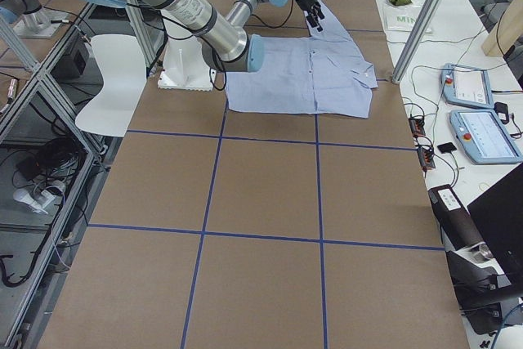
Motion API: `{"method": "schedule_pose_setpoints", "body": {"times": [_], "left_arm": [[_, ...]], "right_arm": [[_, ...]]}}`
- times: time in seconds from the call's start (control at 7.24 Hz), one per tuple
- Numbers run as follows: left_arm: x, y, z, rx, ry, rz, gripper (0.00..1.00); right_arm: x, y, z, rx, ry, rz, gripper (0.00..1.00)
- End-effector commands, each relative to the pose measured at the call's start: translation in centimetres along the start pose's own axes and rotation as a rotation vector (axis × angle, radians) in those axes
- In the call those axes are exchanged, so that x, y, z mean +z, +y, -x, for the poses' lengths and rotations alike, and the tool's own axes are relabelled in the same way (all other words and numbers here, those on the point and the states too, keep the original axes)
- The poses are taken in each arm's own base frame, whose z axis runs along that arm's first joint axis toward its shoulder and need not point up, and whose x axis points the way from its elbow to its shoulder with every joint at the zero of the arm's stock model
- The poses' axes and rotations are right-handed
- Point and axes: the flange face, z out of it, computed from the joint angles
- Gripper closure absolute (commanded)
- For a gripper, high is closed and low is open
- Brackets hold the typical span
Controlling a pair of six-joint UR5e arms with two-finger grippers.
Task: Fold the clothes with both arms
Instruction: 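Carry the sleeve cuff with the right gripper across the shirt front, then release the sleeve on the shirt and raise the right gripper away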
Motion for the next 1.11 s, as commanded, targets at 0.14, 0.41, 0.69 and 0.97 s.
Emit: {"method": "schedule_pose_setpoints", "body": {"times": [0.14,0.41,0.69,0.97], "left_arm": [[2.4,0.9,-0.8,-0.037,0.031,-0.006,0.0],[6.5,4.3,-0.7,-0.023,0.065,-0.015,0.0],[11.2,8.5,-1.9,-0.109,0.087,-0.043,0.0],[14.7,10.1,-4.3,-0.251,0.074,-0.061,0.0]], "right_arm": [[2.0,-11.7,-17.5,-0.066,-0.014,0.198,0.0],[-0.6,-15.0,-32.7,-0.242,-0.05,0.266,0.0],[-1.8,-18.0,-47.6,-0.367,-0.087,0.343,0.0],[-2.4,-18.9,-58.4,-0.461,-0.13,0.386,0.0]]}}
